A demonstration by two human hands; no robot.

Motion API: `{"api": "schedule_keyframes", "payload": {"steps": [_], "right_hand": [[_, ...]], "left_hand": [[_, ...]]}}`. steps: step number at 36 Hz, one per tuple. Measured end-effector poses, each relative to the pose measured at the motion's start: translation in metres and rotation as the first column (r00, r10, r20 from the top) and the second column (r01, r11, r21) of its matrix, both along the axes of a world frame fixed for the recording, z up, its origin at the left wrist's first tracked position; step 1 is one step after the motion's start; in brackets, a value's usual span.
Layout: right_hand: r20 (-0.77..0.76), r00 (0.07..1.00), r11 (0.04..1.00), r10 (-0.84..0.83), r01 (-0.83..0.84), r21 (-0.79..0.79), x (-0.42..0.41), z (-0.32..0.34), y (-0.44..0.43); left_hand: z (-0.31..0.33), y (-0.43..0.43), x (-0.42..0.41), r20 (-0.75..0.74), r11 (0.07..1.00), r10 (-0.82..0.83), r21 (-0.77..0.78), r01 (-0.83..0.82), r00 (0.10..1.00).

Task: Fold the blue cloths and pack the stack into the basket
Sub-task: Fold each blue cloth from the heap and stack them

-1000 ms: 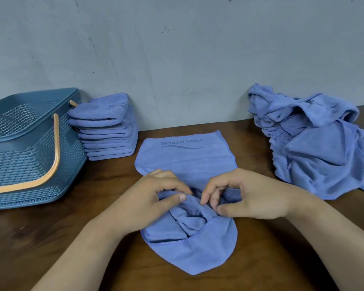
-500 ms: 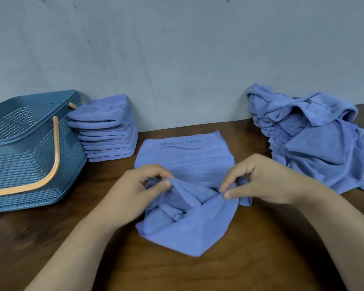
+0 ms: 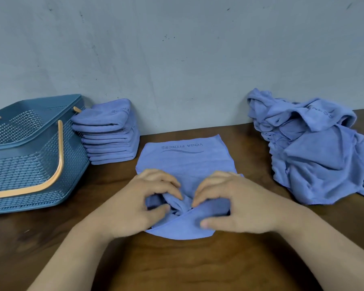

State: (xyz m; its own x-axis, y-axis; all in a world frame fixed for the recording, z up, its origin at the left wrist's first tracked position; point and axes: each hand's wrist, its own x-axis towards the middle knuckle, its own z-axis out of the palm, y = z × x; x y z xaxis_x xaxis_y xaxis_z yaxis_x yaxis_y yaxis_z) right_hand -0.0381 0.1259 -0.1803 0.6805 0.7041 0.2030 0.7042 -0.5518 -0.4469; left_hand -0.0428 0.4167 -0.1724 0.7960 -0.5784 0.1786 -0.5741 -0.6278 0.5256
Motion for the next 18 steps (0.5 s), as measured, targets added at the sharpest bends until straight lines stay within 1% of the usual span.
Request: {"api": "schedule_keyframes", "payload": {"steps": [1,2,3,5,6,8,9,10,11,12,13,14,15,16,18], "right_hand": [[-0.006,1.000,0.998,-0.007,0.006,-0.068,0.000,-0.005,0.003],[-0.018,1.000,0.996,-0.007,0.005,-0.089,0.001,-0.009,0.005],[-0.031,1.000,0.997,0.005,-0.007,-0.073,0.002,-0.012,0.006],[-0.050,0.998,0.999,0.029,-0.030,-0.011,0.002,-0.012,0.005],[-0.077,0.997,0.999,0.032,-0.029,0.030,0.003,-0.010,0.002],[-0.218,0.975,0.983,0.046,-0.005,0.182,0.005,-0.004,-0.005],[-0.294,0.952,0.954,0.084,0.009,0.300,0.006,-0.001,-0.009],[-0.343,0.930,0.904,0.131,0.030,0.426,0.008,0.002,-0.012],[-0.384,0.905,0.835,0.185,0.062,0.547,0.010,0.004,-0.016],[-0.426,0.871,0.755,0.245,0.104,0.647,0.011,0.004,-0.019],[-0.464,0.833,0.676,0.300,0.157,0.720,0.013,0.004,-0.022],[-0.488,0.813,0.628,0.318,0.205,0.751,0.013,0.004,-0.024],[-0.501,0.813,0.620,0.297,0.235,0.748,0.015,0.002,-0.026],[-0.498,0.833,0.652,0.241,0.241,0.719,0.018,0.000,-0.027],[-0.459,0.875,0.741,0.155,0.204,0.639,0.025,-0.006,-0.030]], "left_hand": [[-0.005,0.000,0.002,0.024,0.999,0.008,0.047,-0.009,1.000],[-0.009,-0.001,0.004,0.045,0.997,0.016,0.069,-0.019,0.999],[-0.012,-0.002,0.005,0.054,0.997,0.026,0.065,-0.030,0.998],[-0.015,-0.003,0.007,0.036,0.998,0.059,-0.005,-0.058,0.998],[-0.016,-0.003,0.008,-0.003,0.996,0.077,-0.051,-0.077,0.997],[-0.015,0.001,0.008,-0.132,0.975,0.104,-0.184,-0.127,0.986],[-0.014,0.001,0.006,-0.213,0.944,0.104,-0.286,-0.164,0.971],[-0.013,0.001,0.006,-0.308,0.888,0.088,-0.407,-0.215,0.947],[-0.011,0.001,0.006,-0.404,0.805,0.050,-0.524,-0.276,0.913],[-0.009,-0.001,0.006,-0.472,0.716,0.025,-0.607,-0.345,0.881],[-0.008,-0.002,0.007,-0.516,0.654,0.035,-0.636,-0.410,0.856],[-0.009,-0.003,0.009,-0.537,0.633,0.078,-0.624,-0.457,0.840],[-0.011,-0.001,0.012,-0.514,0.651,0.148,-0.593,-0.474,0.845],[-0.015,0.002,0.016,-0.458,0.688,0.220,-0.553,-0.469,0.861],[-0.023,0.006,0.018,-0.358,0.771,0.299,-0.456,-0.445,0.885]]}}
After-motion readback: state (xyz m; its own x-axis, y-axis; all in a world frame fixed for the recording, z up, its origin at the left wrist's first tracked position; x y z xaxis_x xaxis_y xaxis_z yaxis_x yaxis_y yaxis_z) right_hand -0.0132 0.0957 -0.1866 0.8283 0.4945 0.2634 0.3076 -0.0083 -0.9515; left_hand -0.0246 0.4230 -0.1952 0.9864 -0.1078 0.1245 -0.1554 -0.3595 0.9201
